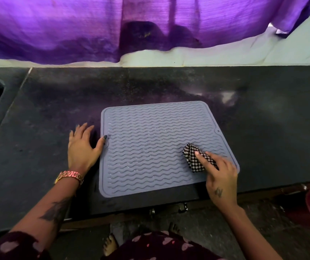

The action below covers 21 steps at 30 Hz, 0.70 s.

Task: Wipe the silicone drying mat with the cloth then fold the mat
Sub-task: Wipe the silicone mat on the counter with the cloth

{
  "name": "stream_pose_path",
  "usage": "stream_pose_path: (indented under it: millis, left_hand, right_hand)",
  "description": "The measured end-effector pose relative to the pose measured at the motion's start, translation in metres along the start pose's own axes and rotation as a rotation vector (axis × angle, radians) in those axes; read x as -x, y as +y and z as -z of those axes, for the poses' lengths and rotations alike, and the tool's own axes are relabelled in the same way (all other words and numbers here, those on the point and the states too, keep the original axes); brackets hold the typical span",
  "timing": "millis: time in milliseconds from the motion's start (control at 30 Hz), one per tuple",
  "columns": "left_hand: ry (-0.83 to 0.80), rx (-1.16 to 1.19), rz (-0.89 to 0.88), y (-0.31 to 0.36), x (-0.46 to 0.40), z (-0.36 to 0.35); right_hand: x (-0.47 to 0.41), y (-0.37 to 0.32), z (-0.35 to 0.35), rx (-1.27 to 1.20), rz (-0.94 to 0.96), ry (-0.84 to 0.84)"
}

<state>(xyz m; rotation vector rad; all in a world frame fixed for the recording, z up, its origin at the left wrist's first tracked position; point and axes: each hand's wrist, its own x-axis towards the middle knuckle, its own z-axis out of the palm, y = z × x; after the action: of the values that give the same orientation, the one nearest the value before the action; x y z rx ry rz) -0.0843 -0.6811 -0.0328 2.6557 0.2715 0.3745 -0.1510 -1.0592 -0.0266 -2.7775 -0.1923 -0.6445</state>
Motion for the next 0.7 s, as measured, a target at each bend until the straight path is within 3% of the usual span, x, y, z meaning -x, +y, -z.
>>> stream_pose_path:
  millis: [200, 433, 700]
  left_hand:
    - [-0.004, -0.034, -0.037, -0.002, -0.002, -0.003]
    - [-0.011, -0.037, -0.026, -0.001, -0.003, -0.003]
    - [-0.003, -0.049, -0.035, -0.003, -0.003, -0.007]
  right_hand:
    - [0.0, -0.012, -0.005, -0.006, 0.007, -0.01]
    - [0.004, -0.067, -0.021, -0.147, 0.254, -0.105]
    - [-0.003, -0.081, -0.023, -0.219, 0.302, -0.181]
